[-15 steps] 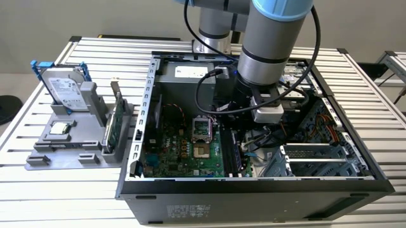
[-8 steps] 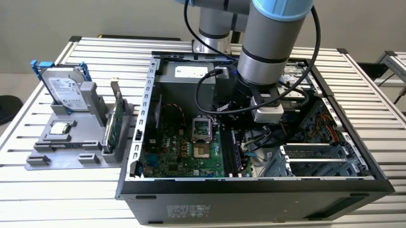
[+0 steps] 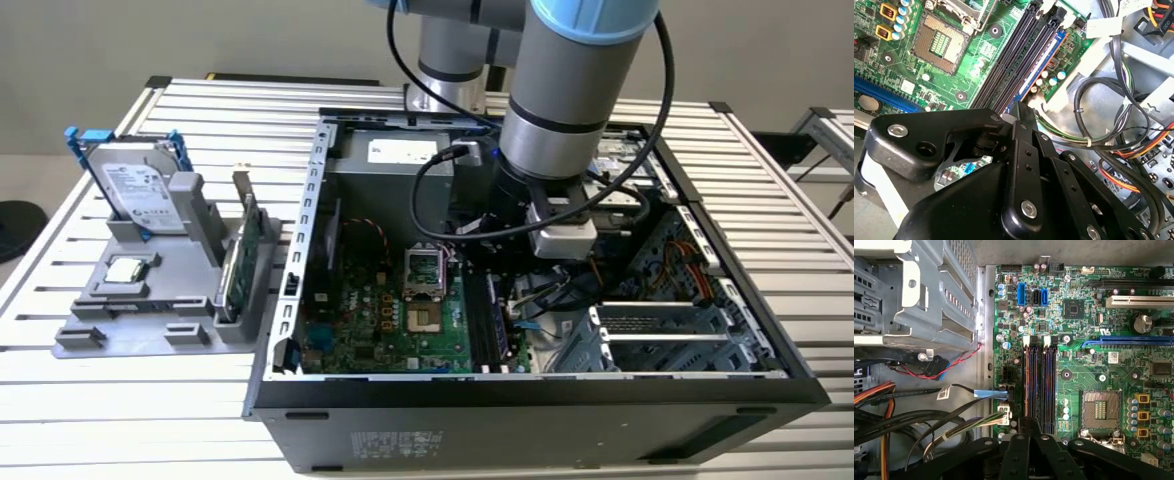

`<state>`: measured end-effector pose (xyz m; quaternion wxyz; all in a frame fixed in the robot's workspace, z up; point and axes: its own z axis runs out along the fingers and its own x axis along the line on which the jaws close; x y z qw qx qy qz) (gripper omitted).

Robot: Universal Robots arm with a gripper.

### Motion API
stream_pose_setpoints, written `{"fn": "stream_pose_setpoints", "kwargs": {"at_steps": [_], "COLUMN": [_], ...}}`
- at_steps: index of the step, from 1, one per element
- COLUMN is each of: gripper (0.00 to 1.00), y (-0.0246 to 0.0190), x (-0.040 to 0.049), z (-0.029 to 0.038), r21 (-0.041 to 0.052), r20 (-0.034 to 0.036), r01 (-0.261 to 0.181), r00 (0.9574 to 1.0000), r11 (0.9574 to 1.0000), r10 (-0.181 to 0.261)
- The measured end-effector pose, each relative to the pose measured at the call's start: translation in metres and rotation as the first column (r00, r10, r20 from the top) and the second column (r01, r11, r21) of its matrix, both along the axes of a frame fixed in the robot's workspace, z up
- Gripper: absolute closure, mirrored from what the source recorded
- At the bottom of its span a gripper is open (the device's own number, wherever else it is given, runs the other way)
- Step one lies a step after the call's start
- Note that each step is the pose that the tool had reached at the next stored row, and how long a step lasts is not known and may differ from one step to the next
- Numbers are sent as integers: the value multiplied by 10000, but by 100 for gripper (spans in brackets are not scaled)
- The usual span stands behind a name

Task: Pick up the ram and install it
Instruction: 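Press down the ram until it locks into place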

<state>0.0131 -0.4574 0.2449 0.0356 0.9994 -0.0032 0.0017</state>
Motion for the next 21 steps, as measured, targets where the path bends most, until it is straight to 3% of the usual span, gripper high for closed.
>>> {"fn": "stream_pose_setpoints", "kwargs": {"at_steps": [4,7,10,16,21], "gripper": [100,100,100,100,100], "y": [1,0,0,0,0], "x": [0,0,0,0,0], "z": [-5,-37,-50,-50,-51], "r21": [-1,-3,-5,-4,-3], "r20": [1,1,0,0,1], "r01": [139,685,1216,2150,2898], "r00": [9999,9977,9926,9766,9571], "r11": [9999,9977,9926,9766,9571], "r10": [-139,-685,-1216,-2150,-2898]}}
